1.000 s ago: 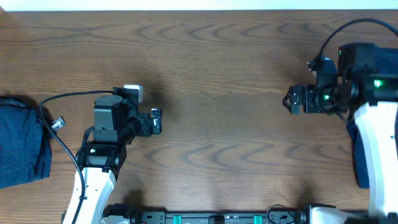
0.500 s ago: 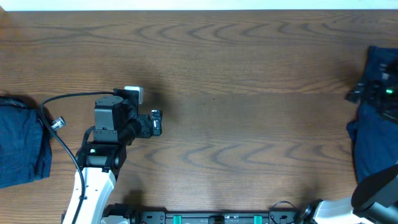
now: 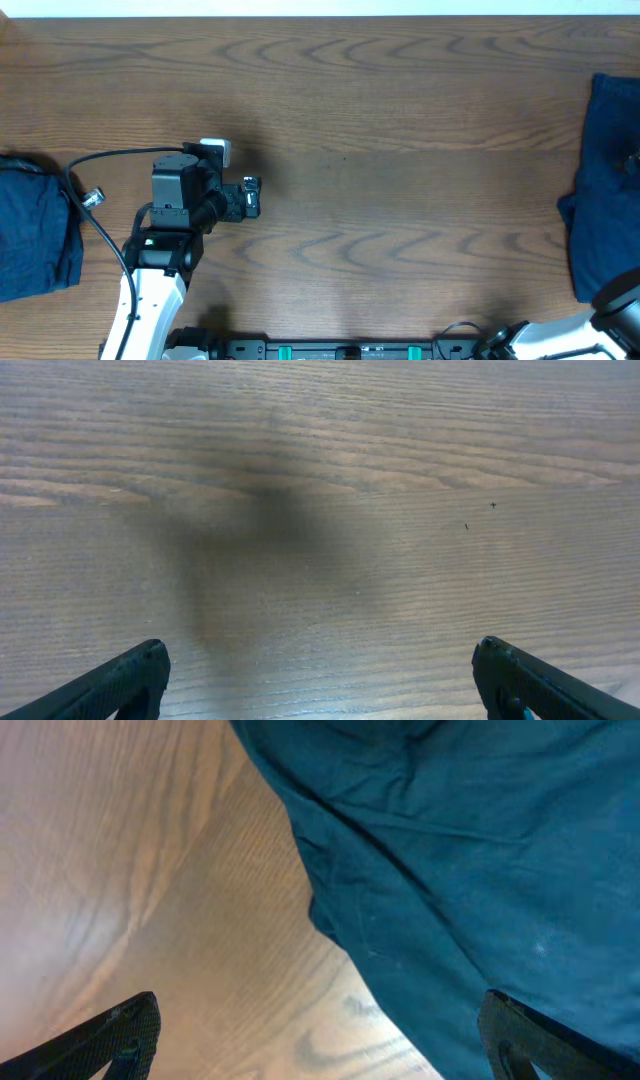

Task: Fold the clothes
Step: 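Reach the right gripper to the dark blue shorts at right edge and grasp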

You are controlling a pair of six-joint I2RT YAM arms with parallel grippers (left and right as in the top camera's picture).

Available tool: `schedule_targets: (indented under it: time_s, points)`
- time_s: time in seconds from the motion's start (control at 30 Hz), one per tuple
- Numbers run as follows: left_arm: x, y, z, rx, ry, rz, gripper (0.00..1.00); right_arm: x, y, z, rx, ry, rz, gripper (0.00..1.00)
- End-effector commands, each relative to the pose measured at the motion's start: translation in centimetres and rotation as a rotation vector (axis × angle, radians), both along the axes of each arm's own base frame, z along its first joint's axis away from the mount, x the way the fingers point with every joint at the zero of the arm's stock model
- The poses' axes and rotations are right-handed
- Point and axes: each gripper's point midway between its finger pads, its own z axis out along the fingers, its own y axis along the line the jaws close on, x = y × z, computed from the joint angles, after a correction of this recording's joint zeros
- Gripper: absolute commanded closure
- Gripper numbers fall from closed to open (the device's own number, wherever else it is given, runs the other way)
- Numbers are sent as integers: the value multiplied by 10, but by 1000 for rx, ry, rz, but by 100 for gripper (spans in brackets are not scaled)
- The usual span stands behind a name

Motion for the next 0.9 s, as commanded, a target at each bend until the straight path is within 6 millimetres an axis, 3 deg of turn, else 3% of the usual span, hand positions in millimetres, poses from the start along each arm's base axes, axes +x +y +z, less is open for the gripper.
schedule_targets:
  time_s: [0.0,0.17,0.23,0.33,0.43,0.63,0.87]
  points:
    - [4,1,8,-5,-15,7,2,13,17,-5,113,-72,45,3]
    - [4,1,8,-5,-16,7,2,2,21,-49,91,141,80,10]
    - [4,1,8,-5,-16,7,2,5,29,-64,124,178,104,3]
    - [4,1,8,-5,-16,7,2,9,39,-84,161,219,133,6]
    - [4,1,8,-5,-15,7,2,14,46,-99,179,241,157,1]
    - [4,2,8,0,-16,11,2,14,36,-105,171,234,134,1]
    - [4,2,8,0,-16,11,2,-3,10,-106,175,227,43,1]
